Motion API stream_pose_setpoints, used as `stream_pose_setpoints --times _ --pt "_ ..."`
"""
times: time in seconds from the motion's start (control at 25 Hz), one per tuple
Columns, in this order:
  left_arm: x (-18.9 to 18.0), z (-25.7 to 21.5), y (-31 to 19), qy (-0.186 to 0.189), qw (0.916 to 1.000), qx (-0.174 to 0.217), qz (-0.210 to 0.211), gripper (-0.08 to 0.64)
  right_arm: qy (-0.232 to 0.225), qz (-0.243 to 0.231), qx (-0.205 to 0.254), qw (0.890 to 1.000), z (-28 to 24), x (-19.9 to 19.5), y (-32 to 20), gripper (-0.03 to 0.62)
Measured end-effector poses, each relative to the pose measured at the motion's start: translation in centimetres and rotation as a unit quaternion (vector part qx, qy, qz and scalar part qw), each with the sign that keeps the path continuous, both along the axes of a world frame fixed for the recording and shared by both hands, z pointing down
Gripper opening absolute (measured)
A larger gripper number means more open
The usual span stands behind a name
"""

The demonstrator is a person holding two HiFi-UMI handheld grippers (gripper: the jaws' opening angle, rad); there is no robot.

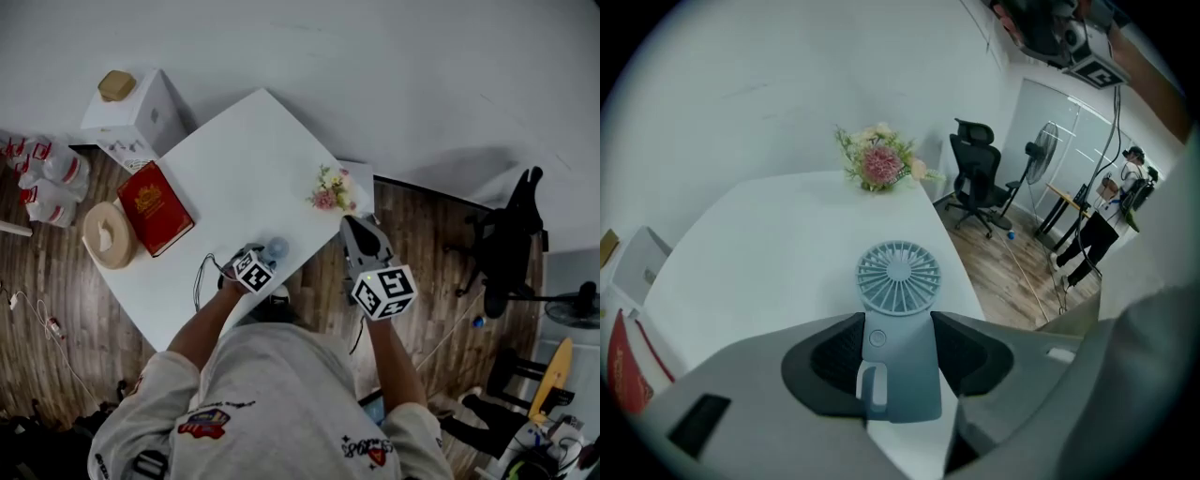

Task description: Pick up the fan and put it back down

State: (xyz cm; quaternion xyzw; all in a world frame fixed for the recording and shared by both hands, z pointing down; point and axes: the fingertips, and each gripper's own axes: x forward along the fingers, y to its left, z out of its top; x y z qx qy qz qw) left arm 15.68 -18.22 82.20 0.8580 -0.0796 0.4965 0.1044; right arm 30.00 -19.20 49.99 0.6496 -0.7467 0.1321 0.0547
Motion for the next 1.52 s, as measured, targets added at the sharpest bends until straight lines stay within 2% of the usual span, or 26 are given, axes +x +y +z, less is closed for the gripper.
stream_pose_setpoints --times 0.12,0.2,0.36,0.6,0.72,0.84,1.08,1.28,1.52 --pt "0.0 0.3 0.4 -0.009 0.9998 0.011 0.015 0.213 -0.001 0.002 -0.001 1.000 0.1 0.0 0.0 0.000" --pt "0.0 0.3 0.4 -0.001 0.9998 0.015 0.015 0.213 -0.001 0.001 -0.002 1.000 0.0 -0.2 0.0 0.000" --pt "-0.7 0.2 1.0 0.025 0.9996 -0.010 0.000 0.219 -0.002 -0.005 -0.001 1.000 0.0 -0.6 -0.1 0.000" --pt "-1.3 -3.8 -1.1 0.076 0.9968 -0.002 -0.025 0.227 -0.003 -0.023 0.000 1.000 0.1 -1.8 -1.1 0.000" --pt "-2.3 -5.1 -1.1 0.104 0.9933 -0.035 -0.037 0.227 0.000 -0.033 0.000 0.999 0.3 -2.8 -1.7 0.000" --pt "-3.6 -8.0 -2.8 0.145 0.9872 -0.036 -0.056 0.212 0.003 -0.047 0.004 0.999 0.2 -3.9 -2.5 0.000" --pt "-7.1 -14.8 -8.6 0.200 0.9712 0.048 -0.121 0.087 0.013 -0.071 0.021 0.997 -0.1 -5.8 -4.5 0.000" --pt "-10.2 -20.3 -11.8 0.230 0.9506 0.114 -0.174 0.013 0.006 -0.087 0.024 0.996 0.0 -7.6 -5.9 0.000" --pt "-13.7 -26.8 -13.6 0.269 0.9265 0.167 -0.203 0.006 0.003 -0.117 0.032 0.993 -1.0 -10.4 -7.2 0.000"
